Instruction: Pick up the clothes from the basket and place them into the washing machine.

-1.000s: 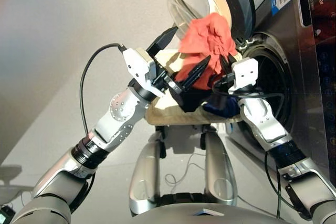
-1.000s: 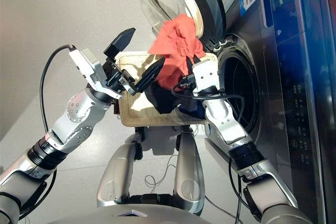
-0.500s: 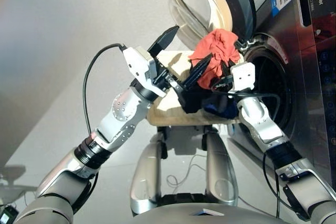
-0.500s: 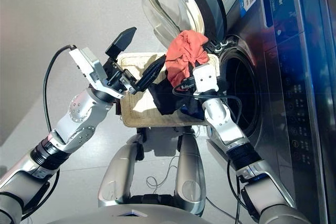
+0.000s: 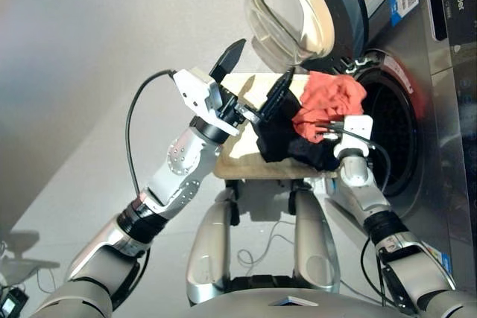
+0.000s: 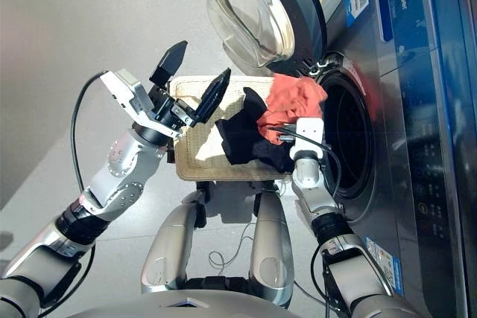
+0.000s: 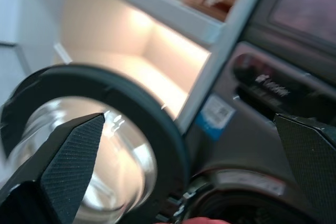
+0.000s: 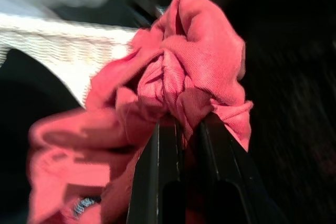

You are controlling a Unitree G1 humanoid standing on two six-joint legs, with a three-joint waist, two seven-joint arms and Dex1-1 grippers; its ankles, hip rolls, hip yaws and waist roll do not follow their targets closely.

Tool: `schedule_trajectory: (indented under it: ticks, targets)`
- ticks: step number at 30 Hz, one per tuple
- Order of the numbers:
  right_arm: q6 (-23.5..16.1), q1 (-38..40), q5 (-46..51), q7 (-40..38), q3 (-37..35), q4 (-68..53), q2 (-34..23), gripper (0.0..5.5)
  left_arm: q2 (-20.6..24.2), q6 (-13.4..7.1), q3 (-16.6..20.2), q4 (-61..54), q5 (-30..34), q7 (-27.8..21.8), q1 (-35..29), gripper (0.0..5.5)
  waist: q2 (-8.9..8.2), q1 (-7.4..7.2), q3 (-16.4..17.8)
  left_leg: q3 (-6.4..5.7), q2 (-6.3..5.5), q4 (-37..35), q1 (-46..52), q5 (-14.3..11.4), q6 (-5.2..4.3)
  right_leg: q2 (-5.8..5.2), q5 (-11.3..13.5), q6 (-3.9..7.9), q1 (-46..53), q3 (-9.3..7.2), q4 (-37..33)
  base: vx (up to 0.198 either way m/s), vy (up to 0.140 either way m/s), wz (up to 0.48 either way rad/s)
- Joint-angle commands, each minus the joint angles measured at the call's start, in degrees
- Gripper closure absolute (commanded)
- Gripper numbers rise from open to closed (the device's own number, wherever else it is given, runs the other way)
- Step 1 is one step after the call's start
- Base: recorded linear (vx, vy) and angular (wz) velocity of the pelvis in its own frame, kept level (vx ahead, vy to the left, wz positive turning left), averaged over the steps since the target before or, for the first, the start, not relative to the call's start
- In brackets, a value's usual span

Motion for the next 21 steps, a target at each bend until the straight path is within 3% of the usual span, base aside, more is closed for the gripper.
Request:
schedule_trajectory:
  ticks: [1,8,16,21]
  targets:
    - [-6.4,-2.4,4.2,-2.8,-2.8,-0.5,1.5,5.5,-1.6,-5.8,2.2,-3.5,4.4,3.5,-1.0,0.0,-1.65,0.78,0.9,-1.42,1.25,9.7,-3.1,-5.2,-2.15,0.48,-0.5,2.57,2.3,1.65,0.6,-0.033,-0.023,0.245]
    - [-7.0,-8.9,3.6,-10.2,-5.9,8.3,-1.6,5.5,-3.3,-6.6,1.6,-2.8,7.1,7.7,-2.7,0.0,-1.38,1.97,2.9,-2.29,1.47,15.5,-9.2,-7.1,-2.0,1.31,-2.3,1.82,-3.5,1.84,6.2,-0.01,-0.004,0.057]
    - [-4.4,-20.4,2.1,-16.9,-9.0,19.9,-14.5,5.5,-3.2,-6.6,-0.1,-3.7,8.3,9.2,-3.7,0.0,0.16,3.09,2.9,-2.48,1.58,22.3,-18.6,-9.1,-2.04,1.31,-4.0,1.43,-13.1,2.41,12.5,-0.013,0.002,0.029]
    - [-4.6,-26.5,8.8,-18.4,-11.5,26.6,-21.5,5.5,-2.8,-6.2,-0.5,-4.7,8.1,9.7,-4.2,0.0,0.71,3.51,2.9,-2.45,1.7,24.9,-22.7,-9.6,-2.05,1.16,-4.4,1.24,-17.4,2.48,15.1,-0.01,0.002,0.025]
